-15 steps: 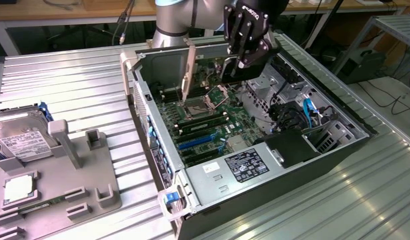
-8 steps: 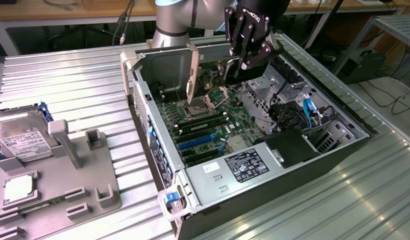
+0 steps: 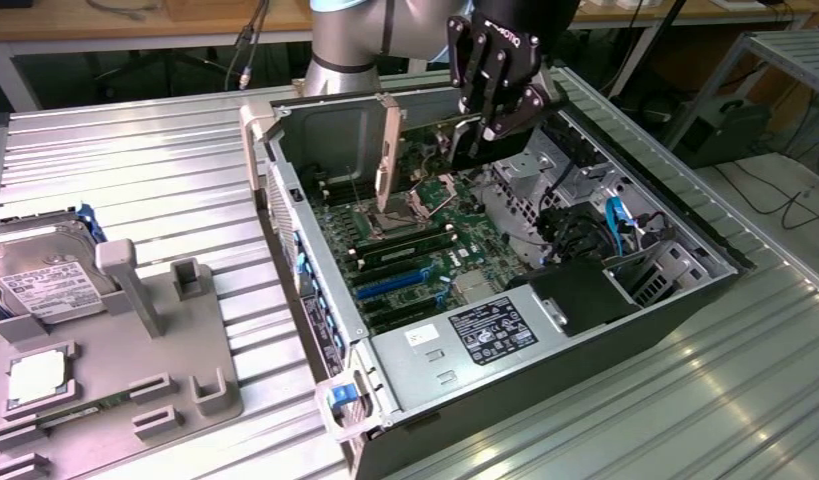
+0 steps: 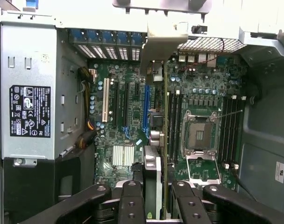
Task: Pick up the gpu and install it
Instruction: 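Insert the gpu into the slot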
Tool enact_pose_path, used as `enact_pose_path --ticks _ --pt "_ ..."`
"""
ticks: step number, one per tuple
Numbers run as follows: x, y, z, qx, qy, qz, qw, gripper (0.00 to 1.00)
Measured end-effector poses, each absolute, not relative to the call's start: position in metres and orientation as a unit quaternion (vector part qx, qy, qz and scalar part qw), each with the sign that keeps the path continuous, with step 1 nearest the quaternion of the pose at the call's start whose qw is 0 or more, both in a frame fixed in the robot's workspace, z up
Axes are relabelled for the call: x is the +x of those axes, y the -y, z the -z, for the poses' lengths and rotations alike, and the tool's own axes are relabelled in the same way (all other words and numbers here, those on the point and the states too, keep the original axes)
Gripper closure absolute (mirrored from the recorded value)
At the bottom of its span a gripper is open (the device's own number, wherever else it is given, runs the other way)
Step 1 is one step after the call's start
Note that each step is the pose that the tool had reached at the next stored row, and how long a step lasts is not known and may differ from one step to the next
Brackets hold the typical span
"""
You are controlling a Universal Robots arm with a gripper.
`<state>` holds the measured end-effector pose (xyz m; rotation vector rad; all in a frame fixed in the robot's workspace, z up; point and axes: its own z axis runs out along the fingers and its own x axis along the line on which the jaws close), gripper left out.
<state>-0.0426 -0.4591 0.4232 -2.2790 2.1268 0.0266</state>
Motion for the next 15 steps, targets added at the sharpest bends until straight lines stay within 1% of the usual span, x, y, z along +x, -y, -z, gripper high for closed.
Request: enact_pose_path --ticks 15 --pt "-0.0423 0.4591 -0.4198 -0.754 -0.656 -0.004 0.016 0.72"
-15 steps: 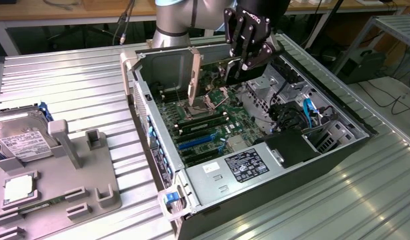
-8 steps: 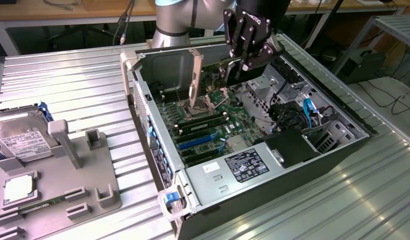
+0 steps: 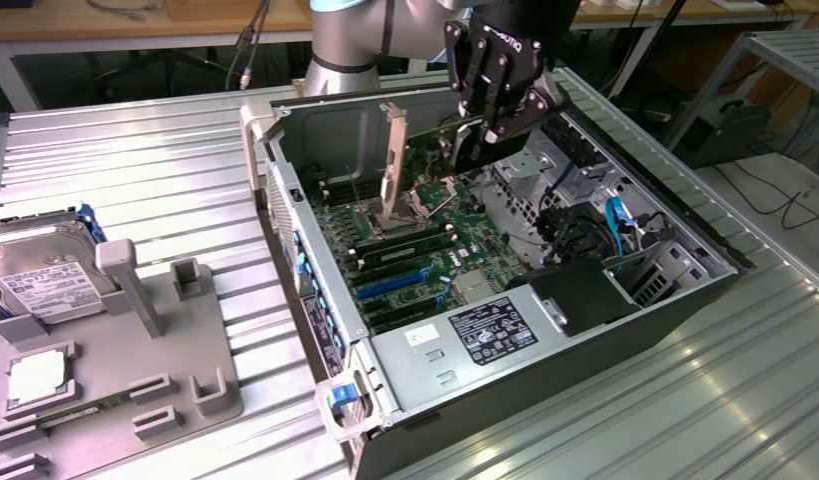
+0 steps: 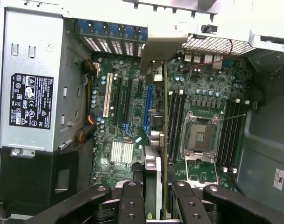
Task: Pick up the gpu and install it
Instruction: 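Insert the gpu into the slot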
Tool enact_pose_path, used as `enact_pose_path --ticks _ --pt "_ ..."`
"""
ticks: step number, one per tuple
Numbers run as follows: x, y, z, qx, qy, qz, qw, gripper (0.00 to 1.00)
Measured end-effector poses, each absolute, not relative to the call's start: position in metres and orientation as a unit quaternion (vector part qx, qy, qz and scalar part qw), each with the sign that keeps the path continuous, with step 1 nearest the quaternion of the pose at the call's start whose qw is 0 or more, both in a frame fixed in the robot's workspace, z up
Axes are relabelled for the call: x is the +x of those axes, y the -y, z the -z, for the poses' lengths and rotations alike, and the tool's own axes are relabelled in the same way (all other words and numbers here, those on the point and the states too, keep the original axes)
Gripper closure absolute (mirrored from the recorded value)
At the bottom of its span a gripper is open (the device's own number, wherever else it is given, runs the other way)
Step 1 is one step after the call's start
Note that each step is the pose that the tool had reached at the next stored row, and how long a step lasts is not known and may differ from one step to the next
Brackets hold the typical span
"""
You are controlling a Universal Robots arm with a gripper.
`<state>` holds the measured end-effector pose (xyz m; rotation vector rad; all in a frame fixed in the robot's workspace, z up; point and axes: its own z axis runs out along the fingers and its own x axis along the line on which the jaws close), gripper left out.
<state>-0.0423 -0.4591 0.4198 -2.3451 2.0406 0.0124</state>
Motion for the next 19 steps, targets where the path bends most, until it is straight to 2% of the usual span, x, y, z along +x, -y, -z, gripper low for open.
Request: enact_pose_path --ticks 11,19 --pt "-0.0423 0.4596 -0.4163 -0.767 -0.642 -0.002 0.019 0.72" --pt "-0.0422 0.4596 -0.4098 -0.719 -0.695 -0.001 0.019 0.72"
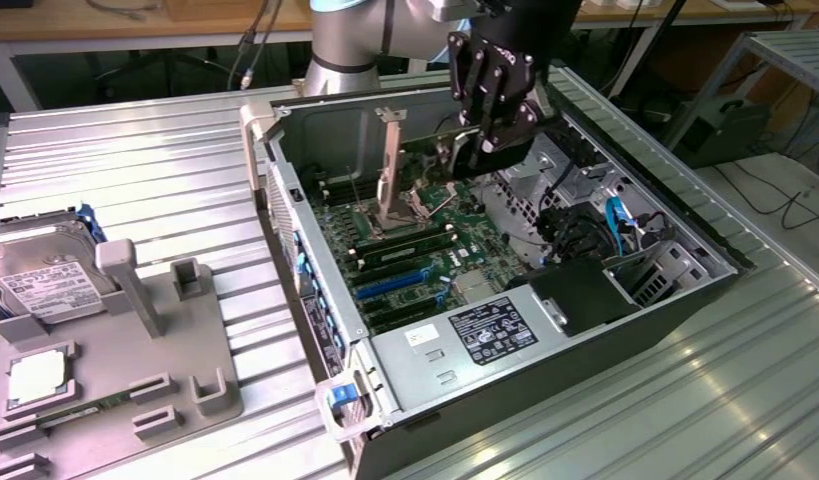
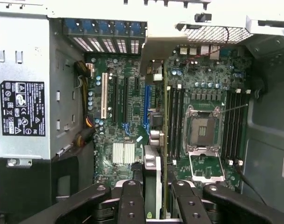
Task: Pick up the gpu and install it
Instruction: 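Insert the gpu into the slot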
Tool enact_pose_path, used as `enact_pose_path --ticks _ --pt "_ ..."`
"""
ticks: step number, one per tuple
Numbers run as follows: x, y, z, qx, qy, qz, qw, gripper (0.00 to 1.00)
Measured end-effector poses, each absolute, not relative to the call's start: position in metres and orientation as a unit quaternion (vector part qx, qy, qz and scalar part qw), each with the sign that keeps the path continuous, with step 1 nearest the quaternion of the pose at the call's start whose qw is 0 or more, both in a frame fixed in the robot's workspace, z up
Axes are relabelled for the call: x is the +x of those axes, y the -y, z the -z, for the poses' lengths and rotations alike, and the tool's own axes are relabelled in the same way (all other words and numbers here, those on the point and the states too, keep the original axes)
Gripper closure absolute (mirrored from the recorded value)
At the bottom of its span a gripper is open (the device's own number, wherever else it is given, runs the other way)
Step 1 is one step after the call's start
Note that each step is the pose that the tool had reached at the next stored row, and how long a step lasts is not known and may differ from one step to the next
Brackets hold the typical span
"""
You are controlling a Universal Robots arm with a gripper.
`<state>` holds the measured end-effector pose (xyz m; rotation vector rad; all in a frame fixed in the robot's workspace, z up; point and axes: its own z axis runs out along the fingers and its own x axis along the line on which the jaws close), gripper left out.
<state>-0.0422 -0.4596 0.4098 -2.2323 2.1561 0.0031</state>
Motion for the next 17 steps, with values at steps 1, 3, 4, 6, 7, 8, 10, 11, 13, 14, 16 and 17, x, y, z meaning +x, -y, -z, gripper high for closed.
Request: enact_pose_path --ticks 1,3,4,6,7,8,10,11,13,14,16,17 --pt "-0.0422 0.4596 -0.4094 -0.717 -0.697 -0.001 0.019 0.72" --pt "-0.0422 0.4596 -0.4085 -0.715 -0.699 -0.001 0.019 0.72" --pt "-0.0422 0.4596 -0.4083 -0.715 -0.699 -0.001 0.019 0.72" --pt "-0.0422 0.4596 -0.4076 -0.714 -0.699 -0.001 0.019 0.72" --pt "-0.0422 0.4596 -0.4071 -0.714 -0.699 -0.001 0.019 0.72" --pt "-0.0422 0.4596 -0.4066 -0.714 -0.699 -0.001 0.019 0.72" --pt "-0.0422 0.4596 -0.4057 -0.714 -0.699 -0.001 0.019 0.72" --pt "-0.0422 0.4596 -0.4052 -0.714 -0.699 -0.001 0.019 0.72" --pt "-0.0422 0.4596 -0.4040 -0.714 -0.699 -0.001 0.019 0.72" --pt "-0.0422 0.4596 -0.4032 -0.714 -0.699 -0.001 0.019 0.72" --pt "-0.0421 0.4596 -0.4023 -0.714 -0.700 0.000 0.019 0.72" --pt "-0.0422 0.4596 -0.4016 -0.714 -0.700 0.000 0.020 0.72"
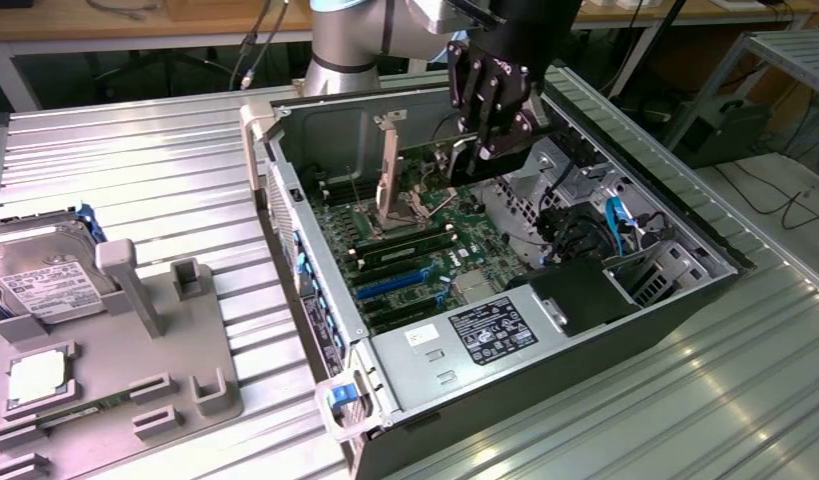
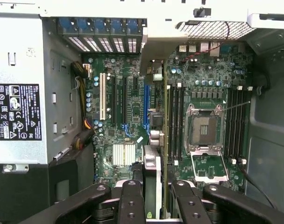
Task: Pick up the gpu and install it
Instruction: 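Insert the gpu into the slot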
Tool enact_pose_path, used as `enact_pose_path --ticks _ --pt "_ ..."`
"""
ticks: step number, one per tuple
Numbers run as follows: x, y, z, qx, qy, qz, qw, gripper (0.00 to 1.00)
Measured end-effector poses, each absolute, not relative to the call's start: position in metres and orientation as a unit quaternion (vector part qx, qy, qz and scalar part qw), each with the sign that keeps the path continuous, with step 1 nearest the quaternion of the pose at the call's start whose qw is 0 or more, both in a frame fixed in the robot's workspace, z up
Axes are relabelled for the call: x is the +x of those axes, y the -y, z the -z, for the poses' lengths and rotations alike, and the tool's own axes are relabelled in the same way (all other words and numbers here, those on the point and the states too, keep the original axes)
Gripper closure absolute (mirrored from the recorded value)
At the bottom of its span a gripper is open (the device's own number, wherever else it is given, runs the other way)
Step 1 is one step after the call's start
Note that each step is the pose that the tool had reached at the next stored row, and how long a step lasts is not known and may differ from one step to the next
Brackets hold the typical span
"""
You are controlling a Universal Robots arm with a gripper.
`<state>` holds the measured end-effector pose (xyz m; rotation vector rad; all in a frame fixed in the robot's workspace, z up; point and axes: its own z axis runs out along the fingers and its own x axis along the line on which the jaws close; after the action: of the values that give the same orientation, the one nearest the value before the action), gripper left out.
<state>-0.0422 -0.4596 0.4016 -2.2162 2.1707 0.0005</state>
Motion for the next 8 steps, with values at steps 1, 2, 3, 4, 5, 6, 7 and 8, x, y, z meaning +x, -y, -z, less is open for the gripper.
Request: enact_pose_path --ticks 1,2,3,4,5,6,7,8 --pt "-0.0422 0.4596 -0.4014 -0.714 -0.700 0.000 0.020 0.72" --pt "-0.0421 0.4596 -0.4009 -0.714 -0.700 0.000 0.020 0.72" --pt "-0.0422 0.4596 -0.4007 -0.714 -0.700 0.000 0.020 0.72" --pt "-0.0422 0.4596 -0.4003 -0.714 -0.700 0.000 0.020 0.72" --pt "-0.0422 0.4596 -0.4001 -0.714 -0.700 0.000 0.020 0.72" --pt "-0.0421 0.4596 -0.3996 -0.714 -0.700 0.000 0.020 0.72" --pt "-0.0422 0.4596 -0.3993 -0.714 -0.700 0.000 0.020 0.72" --pt "-0.0421 0.4597 -0.3993 -0.715 -0.699 0.000 0.020 0.72"
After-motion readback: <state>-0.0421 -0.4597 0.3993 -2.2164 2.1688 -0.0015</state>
